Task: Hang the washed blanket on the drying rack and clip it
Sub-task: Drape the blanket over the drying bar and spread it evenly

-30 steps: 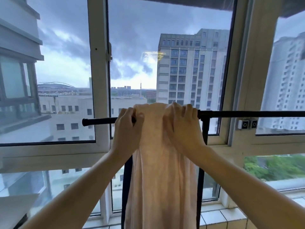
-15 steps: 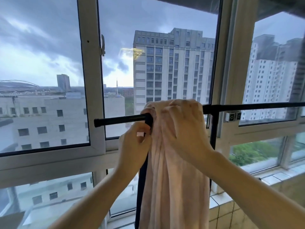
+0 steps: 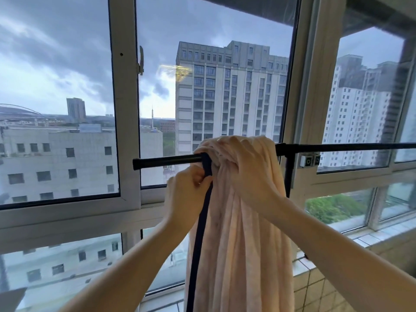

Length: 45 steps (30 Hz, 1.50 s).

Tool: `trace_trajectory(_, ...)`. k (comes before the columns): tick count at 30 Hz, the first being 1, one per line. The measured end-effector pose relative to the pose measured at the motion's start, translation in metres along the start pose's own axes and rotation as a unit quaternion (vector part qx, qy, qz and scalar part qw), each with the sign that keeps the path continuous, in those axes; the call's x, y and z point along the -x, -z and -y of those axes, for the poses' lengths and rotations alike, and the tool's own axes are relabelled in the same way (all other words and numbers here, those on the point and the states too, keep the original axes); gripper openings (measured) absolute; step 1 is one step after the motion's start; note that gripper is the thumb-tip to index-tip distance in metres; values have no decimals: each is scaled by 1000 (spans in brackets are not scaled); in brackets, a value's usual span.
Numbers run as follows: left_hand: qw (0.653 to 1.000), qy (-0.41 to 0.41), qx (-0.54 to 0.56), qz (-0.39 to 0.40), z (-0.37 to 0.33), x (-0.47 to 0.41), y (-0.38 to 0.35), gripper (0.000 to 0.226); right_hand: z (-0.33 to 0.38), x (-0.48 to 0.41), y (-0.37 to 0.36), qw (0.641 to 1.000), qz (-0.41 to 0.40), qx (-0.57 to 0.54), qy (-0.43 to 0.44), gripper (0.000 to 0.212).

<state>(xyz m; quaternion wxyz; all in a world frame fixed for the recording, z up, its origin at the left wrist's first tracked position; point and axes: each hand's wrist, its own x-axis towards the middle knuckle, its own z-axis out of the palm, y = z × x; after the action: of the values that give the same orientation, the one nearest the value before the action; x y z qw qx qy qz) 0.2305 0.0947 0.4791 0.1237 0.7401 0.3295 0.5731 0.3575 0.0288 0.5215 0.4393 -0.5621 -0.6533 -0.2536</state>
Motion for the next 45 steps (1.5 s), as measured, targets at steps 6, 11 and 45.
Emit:
trace_trajectory(6,997,-54,0,-55,-21,-17,22,5,-21,-18,18,998,-43,45,-16,39)
trace_trajectory(11,994,-40,-32,-100,-28,-48,55,9,-38,-48,20,997,-58,40,-44,26)
trace_trajectory(45,984,76,94,132,51,-18,24,8,39,-17,-28,960,101,-184,-186,15)
